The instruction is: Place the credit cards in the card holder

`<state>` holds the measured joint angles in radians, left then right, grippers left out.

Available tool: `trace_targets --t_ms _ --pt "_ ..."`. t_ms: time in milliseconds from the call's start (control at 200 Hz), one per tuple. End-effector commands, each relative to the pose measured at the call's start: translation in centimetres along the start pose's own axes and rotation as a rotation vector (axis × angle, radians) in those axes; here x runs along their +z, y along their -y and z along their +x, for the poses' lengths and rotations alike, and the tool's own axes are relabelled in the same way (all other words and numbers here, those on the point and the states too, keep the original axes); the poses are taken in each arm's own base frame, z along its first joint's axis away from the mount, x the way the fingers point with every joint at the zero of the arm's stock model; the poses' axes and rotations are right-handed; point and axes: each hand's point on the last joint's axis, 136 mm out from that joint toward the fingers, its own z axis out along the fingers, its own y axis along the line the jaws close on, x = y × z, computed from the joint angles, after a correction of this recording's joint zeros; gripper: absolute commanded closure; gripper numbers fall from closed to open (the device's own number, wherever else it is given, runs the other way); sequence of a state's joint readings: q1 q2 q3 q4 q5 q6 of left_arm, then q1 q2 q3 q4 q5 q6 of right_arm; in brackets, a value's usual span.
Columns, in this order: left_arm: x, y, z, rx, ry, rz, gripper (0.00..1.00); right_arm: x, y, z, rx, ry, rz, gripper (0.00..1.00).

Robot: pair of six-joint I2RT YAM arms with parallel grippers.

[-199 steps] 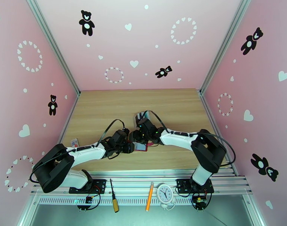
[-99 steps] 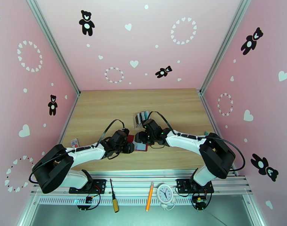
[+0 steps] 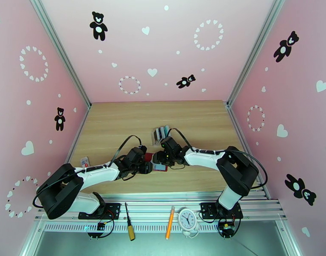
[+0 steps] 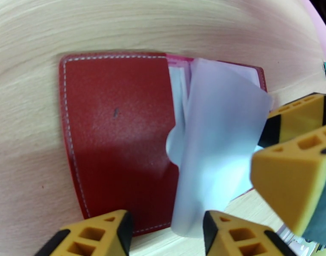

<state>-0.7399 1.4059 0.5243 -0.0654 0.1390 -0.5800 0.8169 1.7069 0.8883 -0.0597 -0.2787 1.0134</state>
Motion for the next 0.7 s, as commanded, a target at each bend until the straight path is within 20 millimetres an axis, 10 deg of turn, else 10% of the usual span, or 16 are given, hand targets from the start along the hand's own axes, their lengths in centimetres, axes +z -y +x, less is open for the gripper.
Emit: trace_targets --t_ms 0,696 --pt "0.3 -2.8 3.5 -0.034 -0.116 -0.088 0.48 0.2 -1.5 -1.1 -0.008 0.019 -0.042 0.44" --pt "-1.6 1.4 -1.7 0.007 -0.045 -0.030 0.44 -0.7 -3.7 -1.8 -0.019 0.024 -0.101 0.44"
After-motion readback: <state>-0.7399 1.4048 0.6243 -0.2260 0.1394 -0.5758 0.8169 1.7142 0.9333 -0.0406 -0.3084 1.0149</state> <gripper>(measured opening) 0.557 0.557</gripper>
